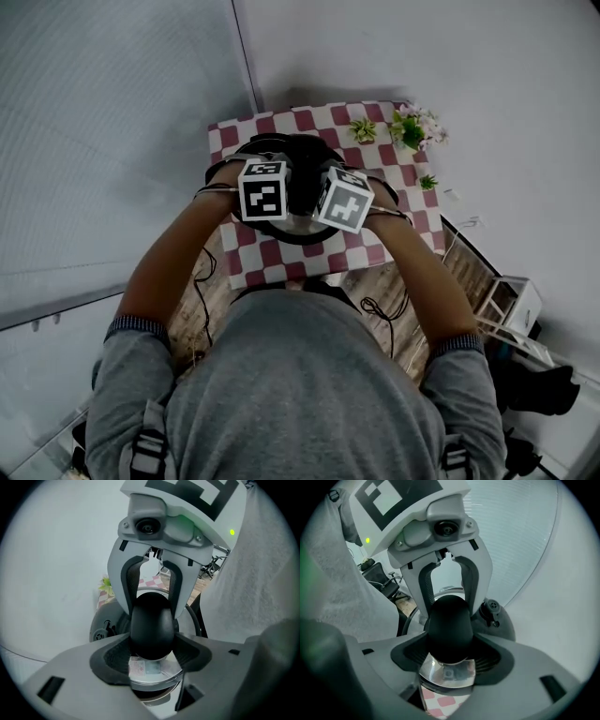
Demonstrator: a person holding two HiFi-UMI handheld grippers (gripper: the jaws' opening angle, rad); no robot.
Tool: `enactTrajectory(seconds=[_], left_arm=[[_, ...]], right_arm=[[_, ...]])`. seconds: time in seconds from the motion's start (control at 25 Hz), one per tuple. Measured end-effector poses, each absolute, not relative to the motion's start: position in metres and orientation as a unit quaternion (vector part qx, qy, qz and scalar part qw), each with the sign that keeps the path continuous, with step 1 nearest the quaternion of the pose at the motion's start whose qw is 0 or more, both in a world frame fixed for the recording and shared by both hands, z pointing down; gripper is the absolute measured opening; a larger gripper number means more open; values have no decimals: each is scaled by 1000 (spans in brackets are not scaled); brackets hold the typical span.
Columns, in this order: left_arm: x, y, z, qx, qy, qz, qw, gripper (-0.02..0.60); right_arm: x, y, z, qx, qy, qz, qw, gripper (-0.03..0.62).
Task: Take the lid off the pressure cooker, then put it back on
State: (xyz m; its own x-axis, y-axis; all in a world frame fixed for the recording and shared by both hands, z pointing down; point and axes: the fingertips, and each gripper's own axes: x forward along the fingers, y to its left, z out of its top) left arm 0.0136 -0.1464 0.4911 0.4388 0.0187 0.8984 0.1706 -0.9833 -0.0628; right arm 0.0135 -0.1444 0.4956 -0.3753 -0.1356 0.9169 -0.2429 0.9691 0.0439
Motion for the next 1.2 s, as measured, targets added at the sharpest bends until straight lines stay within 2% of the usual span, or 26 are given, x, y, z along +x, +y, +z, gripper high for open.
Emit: enactTrajectory(seconds=[0.64,0.92,1.2], left_arm=[[-47,-183,517,-831,-147,-531,80,299],[-59,-193,532,-824,-170,-532,98,299],[-57,-196,541,-836,-179,-513,76,299]], right_arm=[[-45,-181,528,166,-823,126,529,293],[-58,-190,538,198,-810,146,533,293],[-57,-195,550,190,-813,154,529,295]])
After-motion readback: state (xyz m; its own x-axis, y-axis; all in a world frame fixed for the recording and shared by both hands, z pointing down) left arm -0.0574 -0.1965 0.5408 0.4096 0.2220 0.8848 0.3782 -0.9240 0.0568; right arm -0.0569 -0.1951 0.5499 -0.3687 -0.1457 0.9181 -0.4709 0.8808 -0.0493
